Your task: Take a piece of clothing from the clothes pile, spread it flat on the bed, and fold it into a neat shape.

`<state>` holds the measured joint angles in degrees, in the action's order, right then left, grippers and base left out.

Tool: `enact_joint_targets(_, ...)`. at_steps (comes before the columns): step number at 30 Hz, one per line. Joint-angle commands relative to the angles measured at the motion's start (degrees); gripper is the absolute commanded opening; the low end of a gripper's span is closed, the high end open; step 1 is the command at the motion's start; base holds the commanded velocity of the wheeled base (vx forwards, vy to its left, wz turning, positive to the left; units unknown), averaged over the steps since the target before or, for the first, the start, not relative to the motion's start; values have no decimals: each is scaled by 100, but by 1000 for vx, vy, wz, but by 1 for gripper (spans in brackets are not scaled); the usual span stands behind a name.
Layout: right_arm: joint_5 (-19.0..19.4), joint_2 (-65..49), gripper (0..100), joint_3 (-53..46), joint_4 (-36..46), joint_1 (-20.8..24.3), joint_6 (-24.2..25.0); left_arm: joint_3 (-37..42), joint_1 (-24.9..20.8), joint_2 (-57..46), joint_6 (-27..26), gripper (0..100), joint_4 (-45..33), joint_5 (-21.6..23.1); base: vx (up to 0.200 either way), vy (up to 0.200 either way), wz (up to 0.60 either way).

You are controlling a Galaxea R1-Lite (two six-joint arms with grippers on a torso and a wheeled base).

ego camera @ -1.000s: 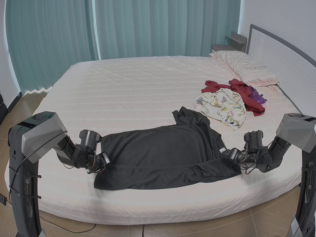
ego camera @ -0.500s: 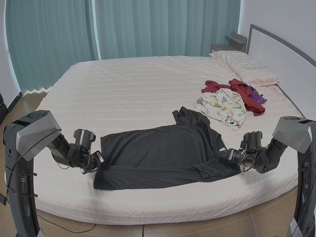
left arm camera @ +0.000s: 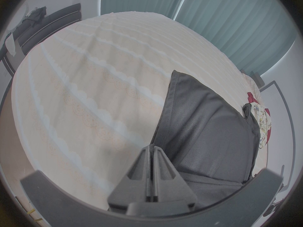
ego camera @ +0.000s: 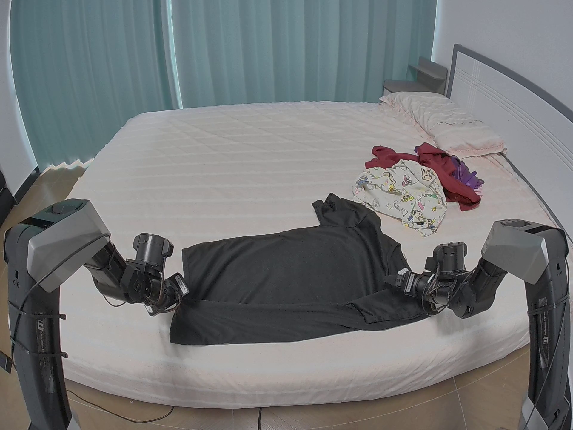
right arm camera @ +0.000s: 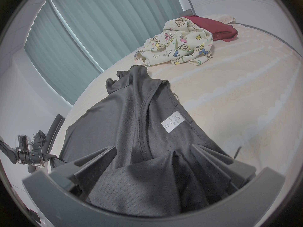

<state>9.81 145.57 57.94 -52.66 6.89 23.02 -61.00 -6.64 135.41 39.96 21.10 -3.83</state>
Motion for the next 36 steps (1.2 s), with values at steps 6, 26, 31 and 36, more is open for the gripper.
enact_joint_targets(6, -6, 139, 0, 86, -42, -30, 28, -8, -21, -15, 12, 0, -27, 14, 0, 0, 0)
enact_joint_targets(26, -349, -20, 0, 77, -561, -153, 142, -87, -21, 91, -15, 0, -36, -22, 0, 0, 0)
enact_joint_targets(31, -401, 15, 0, 94, -561, -161, 142, -131, -21, 187, -15, 0, -27, -39, 0, 0, 0)
enact_joint_targets(36, -595, 130, 0, 200, -552, -153, 142, -219, -21, 249, -23, 0, -45, -171, 0, 0, 0)
